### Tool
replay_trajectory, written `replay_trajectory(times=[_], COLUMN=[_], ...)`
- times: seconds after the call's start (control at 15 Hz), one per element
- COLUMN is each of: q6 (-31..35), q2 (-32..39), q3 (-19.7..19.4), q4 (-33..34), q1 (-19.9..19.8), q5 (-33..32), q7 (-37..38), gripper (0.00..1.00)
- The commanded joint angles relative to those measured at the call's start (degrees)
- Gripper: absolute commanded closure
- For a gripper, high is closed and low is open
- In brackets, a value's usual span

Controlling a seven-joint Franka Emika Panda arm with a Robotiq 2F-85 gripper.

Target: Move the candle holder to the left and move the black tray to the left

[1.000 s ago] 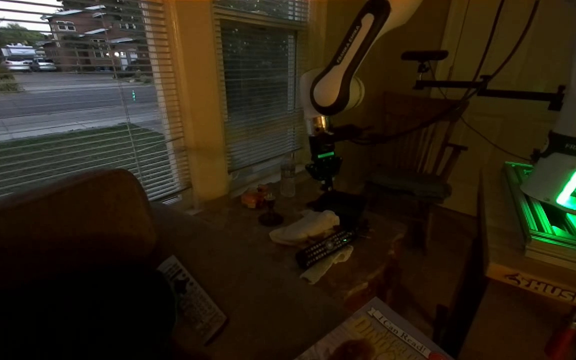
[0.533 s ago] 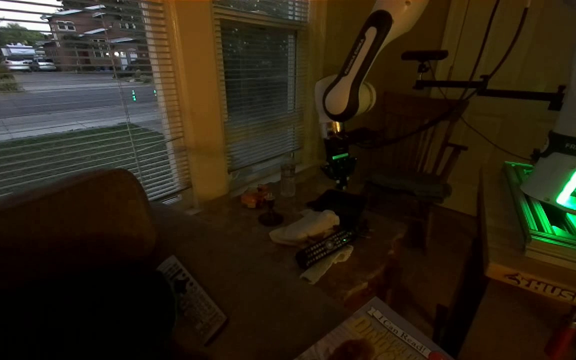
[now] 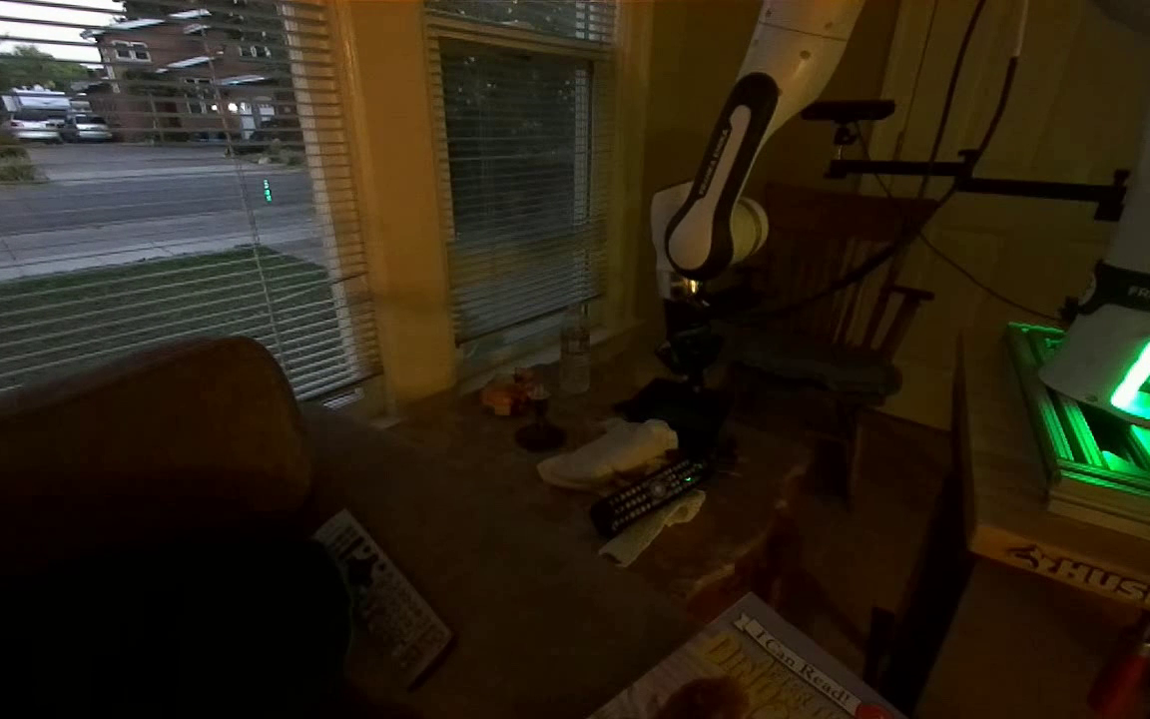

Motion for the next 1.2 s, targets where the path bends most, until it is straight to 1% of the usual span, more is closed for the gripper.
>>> replay_trajectory(times=[0.0,0.4,0.6,0.87,0.93,1.07,1.13], q6=[5.70,14.83,18.59,21.65,21.87,21.94,21.69], q2=[3.58,8.82,10.33,11.93,12.19,12.62,12.74], q3=[-0.11,0.69,2.05,7.20,9.08,10.66,11.48], q4=[0.39,1.98,2.77,5.02,5.64,6.40,6.75], q1=[0.27,-0.20,-1.43,-5.99,-7.71,-9.16,-9.95], q5=[1.23,2.99,4.22,6.05,6.46,6.36,6.31], q7=[0.77,-0.32,-1.22,-3.04,-3.51,-4.36,-4.86], gripper=[0.96,0.96,0.96,0.96,0.96,0.96,0.58])
